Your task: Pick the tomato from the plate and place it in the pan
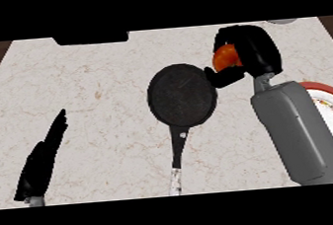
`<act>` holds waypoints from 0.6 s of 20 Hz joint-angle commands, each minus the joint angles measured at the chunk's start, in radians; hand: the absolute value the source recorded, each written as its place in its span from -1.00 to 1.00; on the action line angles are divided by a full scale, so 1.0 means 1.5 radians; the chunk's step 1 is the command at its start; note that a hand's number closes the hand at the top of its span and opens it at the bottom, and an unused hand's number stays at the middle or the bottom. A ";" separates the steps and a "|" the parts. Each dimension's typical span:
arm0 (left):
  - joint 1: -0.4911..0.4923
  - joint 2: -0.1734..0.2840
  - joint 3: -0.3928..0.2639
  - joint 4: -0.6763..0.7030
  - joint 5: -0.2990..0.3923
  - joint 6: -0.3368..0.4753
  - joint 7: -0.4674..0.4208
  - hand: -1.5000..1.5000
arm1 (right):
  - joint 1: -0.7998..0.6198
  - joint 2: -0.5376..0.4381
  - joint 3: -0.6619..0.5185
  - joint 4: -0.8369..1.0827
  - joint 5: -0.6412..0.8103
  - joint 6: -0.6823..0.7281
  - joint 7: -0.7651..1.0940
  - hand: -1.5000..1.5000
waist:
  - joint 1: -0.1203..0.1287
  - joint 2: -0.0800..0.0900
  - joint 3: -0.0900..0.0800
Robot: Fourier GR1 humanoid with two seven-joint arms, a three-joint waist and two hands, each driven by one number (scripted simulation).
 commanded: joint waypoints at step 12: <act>-0.039 -0.016 -0.010 0.006 -0.011 -0.011 0.018 0.00 | -0.221 0.090 0.047 0.515 -0.033 -0.159 -0.049 1.00 | 0.026 0.010 0.000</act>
